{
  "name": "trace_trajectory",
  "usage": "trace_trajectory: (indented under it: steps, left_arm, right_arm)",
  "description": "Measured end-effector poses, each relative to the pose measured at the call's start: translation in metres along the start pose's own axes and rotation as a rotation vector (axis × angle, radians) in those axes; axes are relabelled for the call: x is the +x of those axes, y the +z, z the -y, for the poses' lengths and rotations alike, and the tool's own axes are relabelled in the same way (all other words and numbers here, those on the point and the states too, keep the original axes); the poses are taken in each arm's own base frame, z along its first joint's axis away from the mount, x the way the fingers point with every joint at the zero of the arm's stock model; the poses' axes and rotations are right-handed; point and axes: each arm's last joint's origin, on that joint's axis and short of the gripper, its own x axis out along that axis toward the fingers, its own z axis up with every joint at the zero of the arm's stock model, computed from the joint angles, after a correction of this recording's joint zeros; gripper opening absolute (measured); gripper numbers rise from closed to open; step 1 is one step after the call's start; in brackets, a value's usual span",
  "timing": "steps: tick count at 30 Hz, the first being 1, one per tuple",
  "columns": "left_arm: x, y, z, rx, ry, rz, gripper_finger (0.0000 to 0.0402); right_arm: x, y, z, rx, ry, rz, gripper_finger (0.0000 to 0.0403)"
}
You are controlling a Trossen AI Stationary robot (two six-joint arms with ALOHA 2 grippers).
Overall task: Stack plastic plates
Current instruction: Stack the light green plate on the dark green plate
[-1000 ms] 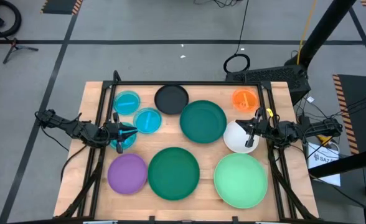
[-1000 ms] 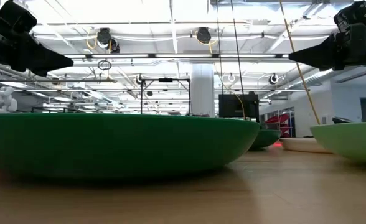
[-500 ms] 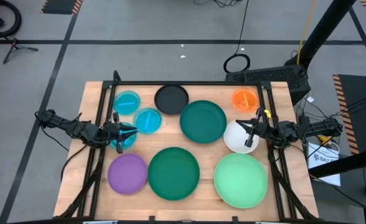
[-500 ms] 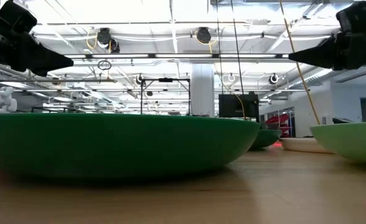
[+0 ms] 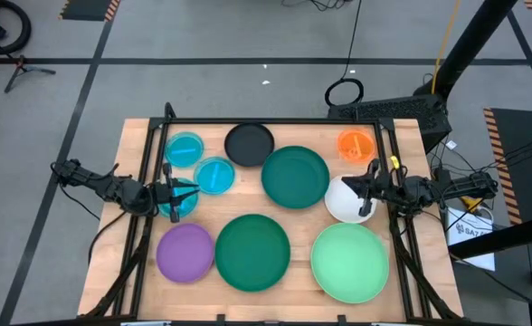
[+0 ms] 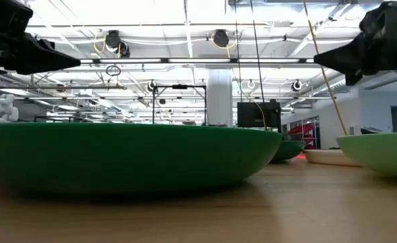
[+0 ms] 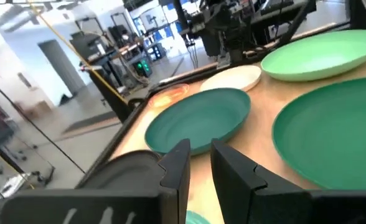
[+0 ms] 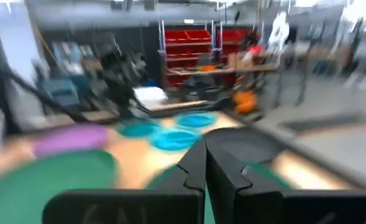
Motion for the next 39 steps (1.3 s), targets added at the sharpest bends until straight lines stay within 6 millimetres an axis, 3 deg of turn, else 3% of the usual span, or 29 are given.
trace_trajectory:
  steps: [3, 8, 12, 15, 23, 31, 39]
  left_arm:
    - [0.0, 0.001, 0.001, -0.145, -0.05, 0.021, 0.0072]
    - [-0.001, 0.012, -0.002, -0.44, -0.062, 0.127, 0.0072]
    - [-0.003, 0.025, -0.008, -0.531, -0.044, 0.263, 0.0072]
    - [-0.005, 0.031, -0.012, -0.574, -0.036, 0.332, 0.0072]
    - [-0.007, 0.035, -0.014, -0.766, -0.063, 0.37, 0.0072]
    - [-0.008, 0.037, -0.016, -0.753, -0.054, 0.405, 0.0072]
    - [-0.01, 0.042, -0.02, -0.681, 0.002, 0.454, 0.0072]
  right_arm:
    - [0.0, 0.0, 0.0, 0.129, 0.0, -0.002, 0.0]
    - [0.003, 0.007, -0.002, 0.194, 0.012, 0.059, 0.0]
    - [0.007, 0.009, -0.005, 0.179, 0.013, 0.068, 0.0]
    - [0.012, 0.0, -0.006, 0.139, -0.005, -0.028, 0.0]
    - [0.03, 0.036, -0.024, 0.115, 0.076, -0.189, 0.0]
    - [0.056, 0.062, -0.046, 0.163, 0.179, -0.372, 0.0]
    - [0.081, 0.064, -0.062, 0.117, 0.194, -0.577, 0.0]
